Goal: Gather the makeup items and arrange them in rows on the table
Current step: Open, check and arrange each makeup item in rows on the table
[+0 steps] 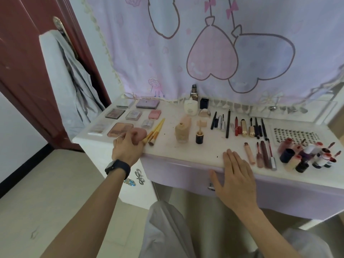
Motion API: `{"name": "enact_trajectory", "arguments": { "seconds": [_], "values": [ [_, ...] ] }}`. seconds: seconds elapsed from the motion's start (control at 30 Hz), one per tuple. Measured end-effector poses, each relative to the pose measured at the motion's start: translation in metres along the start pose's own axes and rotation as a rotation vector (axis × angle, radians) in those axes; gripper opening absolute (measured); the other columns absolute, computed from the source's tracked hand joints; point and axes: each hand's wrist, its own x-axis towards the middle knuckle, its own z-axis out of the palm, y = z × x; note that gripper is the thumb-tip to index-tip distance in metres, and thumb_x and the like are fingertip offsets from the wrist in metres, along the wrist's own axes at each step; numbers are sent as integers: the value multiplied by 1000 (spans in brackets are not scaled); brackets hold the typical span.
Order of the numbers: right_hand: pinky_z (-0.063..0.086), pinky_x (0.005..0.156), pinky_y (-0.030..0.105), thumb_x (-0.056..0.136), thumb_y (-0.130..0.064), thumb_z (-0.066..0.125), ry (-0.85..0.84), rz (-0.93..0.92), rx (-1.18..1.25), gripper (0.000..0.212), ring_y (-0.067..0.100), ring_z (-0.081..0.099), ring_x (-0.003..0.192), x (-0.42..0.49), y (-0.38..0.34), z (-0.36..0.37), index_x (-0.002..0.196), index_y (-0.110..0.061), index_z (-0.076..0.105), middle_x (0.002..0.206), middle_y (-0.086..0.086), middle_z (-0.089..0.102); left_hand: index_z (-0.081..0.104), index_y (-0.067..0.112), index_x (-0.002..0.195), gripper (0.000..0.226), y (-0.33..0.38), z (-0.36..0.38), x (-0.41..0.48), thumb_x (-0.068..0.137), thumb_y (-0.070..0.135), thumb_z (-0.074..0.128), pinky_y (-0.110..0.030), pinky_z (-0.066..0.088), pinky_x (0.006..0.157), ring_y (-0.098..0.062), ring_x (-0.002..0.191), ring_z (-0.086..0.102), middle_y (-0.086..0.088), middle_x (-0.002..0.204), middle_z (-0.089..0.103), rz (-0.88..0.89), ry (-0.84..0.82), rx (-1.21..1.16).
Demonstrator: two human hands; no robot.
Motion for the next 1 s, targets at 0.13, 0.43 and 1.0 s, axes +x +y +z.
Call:
{"name": "enact_trajectory", "arguments": {
  "seconds": [0.13,0.43,1.0],
  "values": [
    [31,121,47,98,-61,32,2,-2,-9,81,32,41,145,-1,1,0,148,1,45,156,17,43,49,29,134,48,2,-1,-1,88,37,60,-49,43,102,-38,122,43,-19,127,50,9,-23,40],
    [28,122,46,97,-62,30,-2,-1,-10,82,30,39,146,-1,1,1,149,0,44,157,15,43,49,20,125,45,4,3,-1,87,41,63,-46,48,89,-38,116,45,-19,115,50,37,-8,129],
    [21,123,42,97,-64,30,1,-5,-4,83,29,37,148,-1,2,1,151,-2,42,158,13,40,52,33,111,53,2,-6,-18,70,51,81,-18,48,80,14,94,58,20,105,62,-22,235,-670]
  ]
}}
